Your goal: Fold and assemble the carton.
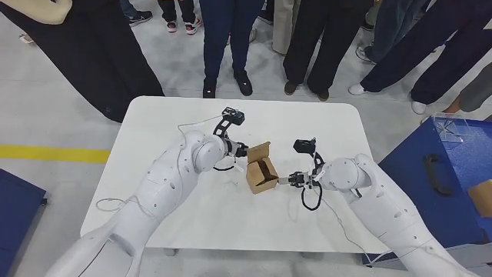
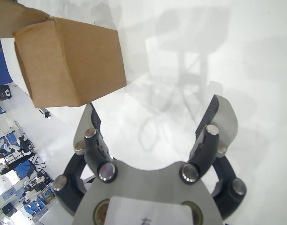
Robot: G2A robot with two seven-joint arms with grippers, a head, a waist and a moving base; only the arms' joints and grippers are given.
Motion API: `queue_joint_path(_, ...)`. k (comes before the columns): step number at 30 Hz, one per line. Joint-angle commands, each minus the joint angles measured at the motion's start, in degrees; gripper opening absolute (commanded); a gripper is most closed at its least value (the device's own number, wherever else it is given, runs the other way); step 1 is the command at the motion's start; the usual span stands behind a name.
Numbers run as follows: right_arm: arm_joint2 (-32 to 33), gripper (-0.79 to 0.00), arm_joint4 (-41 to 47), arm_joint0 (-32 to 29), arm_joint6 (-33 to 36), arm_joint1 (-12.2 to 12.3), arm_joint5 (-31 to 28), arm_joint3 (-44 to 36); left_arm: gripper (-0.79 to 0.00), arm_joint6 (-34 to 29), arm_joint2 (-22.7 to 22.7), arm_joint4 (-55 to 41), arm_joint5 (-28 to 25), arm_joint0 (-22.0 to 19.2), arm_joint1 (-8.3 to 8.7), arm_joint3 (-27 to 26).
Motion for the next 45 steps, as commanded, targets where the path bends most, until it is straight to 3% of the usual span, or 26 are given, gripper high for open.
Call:
queue_joint_path(1, 0.21, 0.000, 0.01, 0.02, -0.14, -0.03, -0.08, 0.25, 0.000, -0.50, -0.70, 0.86, 0.58, 1.42, 0.58, -2.58)
queue_joint_path(12, 3.09, 0.000, 2.38, 0.69, 0.69, 0.07, -1.26, 1.07, 0.000, -5.34, -6.42, 6.43, 4.03, 11.04, 4.36, -19.81)
queue_joint_path(19, 5.64, 0.000, 7.36, 0.31, -1.35, -0.07, -0.86, -1.32, 0.000, -7.67, -9.37, 8.87, 5.55, 15.66, 5.76, -26.67)
queue_joint_path(33, 0.23, 0.000, 2.14, -0.02, -2.50, -1.57, 0.77, -1.73, 0.000, -9.30, -10.52, 11.03, 4.79, 19.73, 6.34, -32.62)
queue_joint_path(42, 7.61, 0.000, 5.74, 0.38, -1.55, -0.35, 1.08, -1.58, 0.000, -10.27, -9.56, 12.65, 5.26, 19.57, 5.91, -32.55)
queue_joint_path(45, 10.55, 0.000, 9.07, -1.16, 1.56, 0.36, -1.15, -2.78, 0.000, -10.18, -9.55, 12.48, 5.13, 19.20, 5.72, -31.84)
